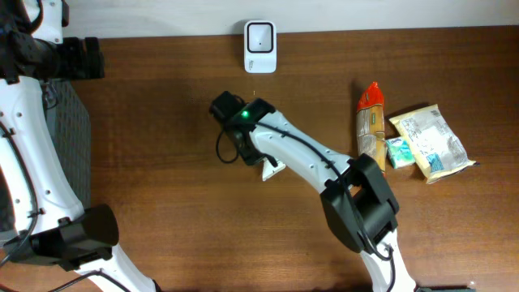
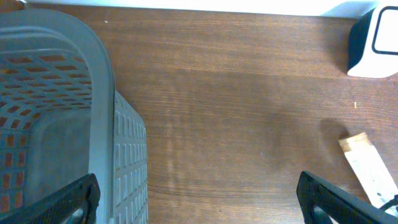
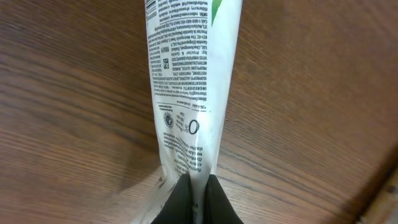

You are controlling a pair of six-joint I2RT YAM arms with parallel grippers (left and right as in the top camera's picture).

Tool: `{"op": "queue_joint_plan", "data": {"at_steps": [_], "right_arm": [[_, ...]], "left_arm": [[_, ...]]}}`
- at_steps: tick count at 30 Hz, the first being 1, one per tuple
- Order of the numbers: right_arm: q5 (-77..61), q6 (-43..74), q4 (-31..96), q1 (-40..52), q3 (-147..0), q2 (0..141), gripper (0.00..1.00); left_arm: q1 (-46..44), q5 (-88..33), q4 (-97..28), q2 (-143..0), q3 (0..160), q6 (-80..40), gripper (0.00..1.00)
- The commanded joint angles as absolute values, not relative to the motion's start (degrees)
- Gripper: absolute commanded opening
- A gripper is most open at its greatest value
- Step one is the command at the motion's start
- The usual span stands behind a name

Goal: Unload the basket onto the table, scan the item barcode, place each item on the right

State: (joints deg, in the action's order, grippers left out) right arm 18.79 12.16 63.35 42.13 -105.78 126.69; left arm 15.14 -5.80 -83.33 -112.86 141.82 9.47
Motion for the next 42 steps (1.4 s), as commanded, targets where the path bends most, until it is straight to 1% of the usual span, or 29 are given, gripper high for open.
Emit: {"op": "queue_joint_plan", "data": {"at_steps": [1, 3, 4, 5, 6, 8, 10, 13, 19, 22, 26, 27, 30, 32, 34, 35, 36, 37, 40, 41, 42], "right_arm": [[24.4, 13.3, 62.3, 47.7, -105.0, 129.8, 0.04], [28.1, 12.2, 62.2, 51.9, -105.0, 133.6, 0.04], [29.5, 11.9, 62.2, 53.1, -105.0, 134.1, 0.06], [29.6, 8.7, 61.9, 54.8, -105.0, 134.3, 0.21], [29.5, 7.7, 61.5, 55.5, -105.0, 134.3, 0.28], [28.3, 7.6, 60.8, 55.5, -105.0, 134.3, 0.48], [24.8, 6.2, 60.8, 53.9, -105.4, 134.3, 0.57], [24.2, 5.9, 60.9, 51.2, -107.4, 134.1, 0.63], [26.3, -2.4, 58.2, 49.1, -109.0, 134.1, 0.76], [29.6, -7.6, 57.5, 49.0, -109.0, 134.1, 0.78], [29.6, -13.5, 55.8, 47.9, -109.0, 134.1, 0.81], [27.3, -14.9, 55.3, 47.0, -108.9, 134.3, 0.81], [21.1, -16.1, 54.3, 44.8, -107.8, 134.5, 0.81], [21.0, -16.1, 52.2, 43.3, -106.1, 134.5, 0.80], [19.4, -16.1, 51.3, 42.0, -104.8, 134.5, 0.72], [19.4, -16.1, 51.0, 41.6, -104.4, 134.5, 0.64], [19.5, -16.1, 50.9, 41.4, -104.2, 134.5, 0.58], [19.4, -16.0, 50.9, 41.1, -104.0, 134.5, 0.45], [19.5, -16.0, 50.9, 41.1, -104.0, 134.5, 0.24], [19.5, -15.6, 51.0, 41.2, -104.1, 134.5, 0.14], [19.5, -14.0, 51.0, 41.2, -104.2, 134.5, 0.09]], "left_arm": [[15.2, -6.2, -83.2, -112.7, 142.1, 10.4, 0.99], [15.2, -6.3, -83.2, -112.7, 142.1, 10.4, 0.99], [15.2, -6.2, -83.2, -112.7, 142.1, 10.4, 0.99], [15.2, -6.2, -83.2, -112.7, 142.1, 10.4, 0.99], [15.2, -6.2, -83.2, -112.7, 142.1, 10.4, 0.99], [15.2, -6.2, -83.2, -112.7, 142.1, 10.4, 0.99], [15.2, -6.2, -83.2, -112.7, 142.1, 10.4, 0.99], [15.2, -6.2, -83.2, -112.7, 142.1, 10.4, 0.99], [15.5, -6.2, -83.2, -112.7, 142.1, 10.4, 0.99], [15.4, -6.2, -83.2, -112.7, 142.1, 10.4, 0.99], [15.6, -6.2, -83.2, -112.7, 142.1, 10.4, 0.99], [15.6, -6.2, -83.2, -112.7, 142.1, 10.4, 0.99], [15.6, -6.2, -83.2, -112.7, 142.1, 10.4, 0.99], [15.6, -6.2, -83.2, -112.7, 142.1, 10.4, 0.99], [15.6, -6.3, -83.2, -112.7, 142.1, 10.4, 0.99], [15.6, -6.2, -83.2, -112.7, 142.1, 10.4, 0.99], [15.6, -6.2, -83.2, -112.7, 142.1, 10.4, 0.99], [15.6, -6.2, -83.2, -112.7, 142.1, 10.4, 0.99], [15.6, -6.2, -83.2, -112.7, 142.1, 10.4, 0.99], [15.6, -6.2, -83.2, -112.7, 142.1, 10.4, 0.99], [15.6, -6.2, -83.2, -112.7, 142.1, 10.4, 0.99]]}}
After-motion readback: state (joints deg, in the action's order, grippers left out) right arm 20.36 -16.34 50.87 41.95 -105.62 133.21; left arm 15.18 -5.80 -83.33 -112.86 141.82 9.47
